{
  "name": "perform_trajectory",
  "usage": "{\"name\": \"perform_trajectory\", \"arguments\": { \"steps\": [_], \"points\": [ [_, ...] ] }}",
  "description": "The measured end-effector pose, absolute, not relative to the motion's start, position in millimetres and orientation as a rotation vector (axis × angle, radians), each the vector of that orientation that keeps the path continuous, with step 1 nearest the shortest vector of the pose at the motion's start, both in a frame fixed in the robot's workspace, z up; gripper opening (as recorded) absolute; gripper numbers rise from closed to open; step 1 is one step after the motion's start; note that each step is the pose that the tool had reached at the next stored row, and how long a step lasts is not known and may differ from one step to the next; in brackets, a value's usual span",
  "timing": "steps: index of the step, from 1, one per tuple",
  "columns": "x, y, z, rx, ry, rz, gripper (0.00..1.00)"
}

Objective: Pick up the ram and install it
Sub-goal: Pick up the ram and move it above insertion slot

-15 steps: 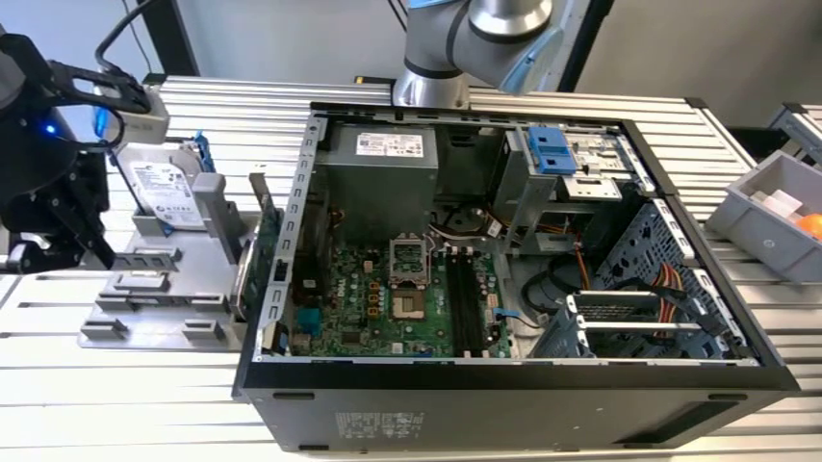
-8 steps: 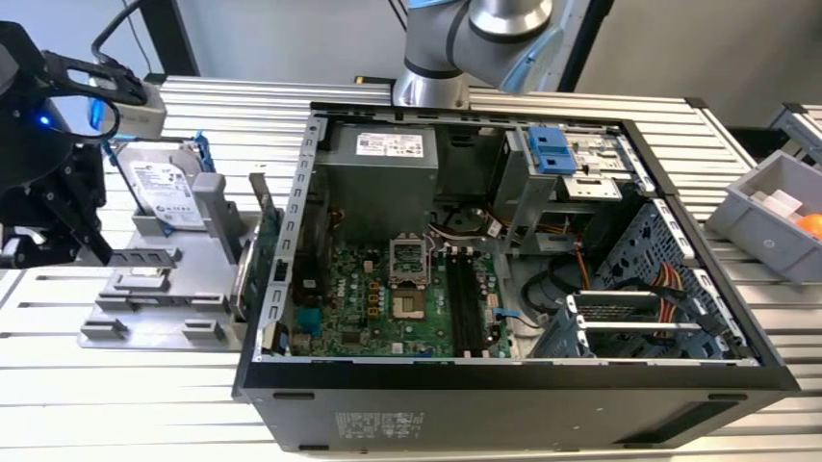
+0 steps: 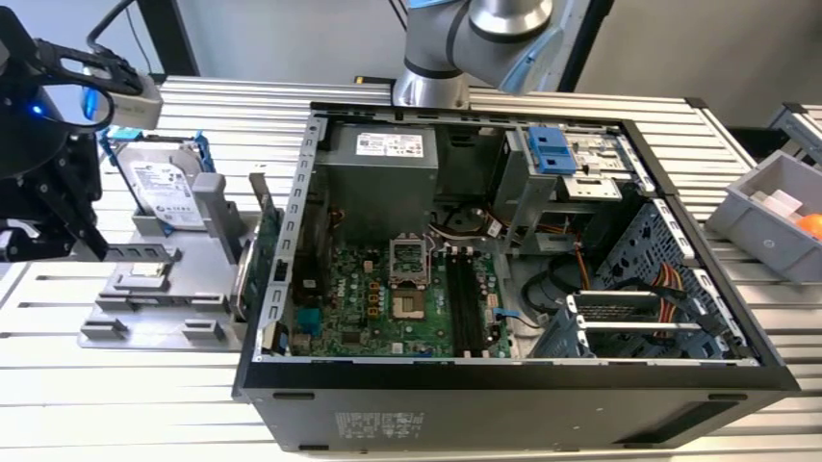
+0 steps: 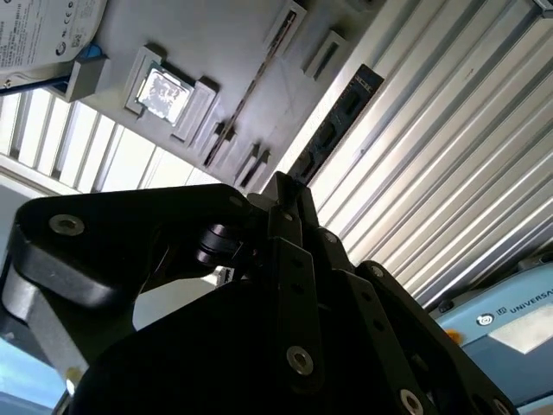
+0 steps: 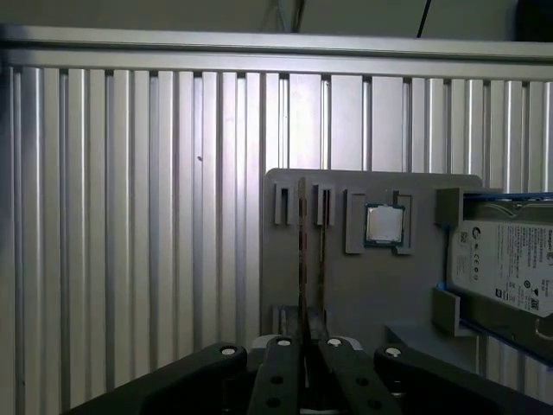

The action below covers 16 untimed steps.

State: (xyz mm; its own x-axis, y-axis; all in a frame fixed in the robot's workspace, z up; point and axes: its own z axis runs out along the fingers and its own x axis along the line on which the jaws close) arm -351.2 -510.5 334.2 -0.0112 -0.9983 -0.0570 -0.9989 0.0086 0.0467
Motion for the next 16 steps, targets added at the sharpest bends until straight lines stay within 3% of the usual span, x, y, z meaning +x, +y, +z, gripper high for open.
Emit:
{"name": "perform_trajectory", "arguments": {
  "steps": [16],
  "points": [
    [-351.3, -510.4, 353.2, -2.203, 2.226, 0.115, 0.0]
  ]
}}
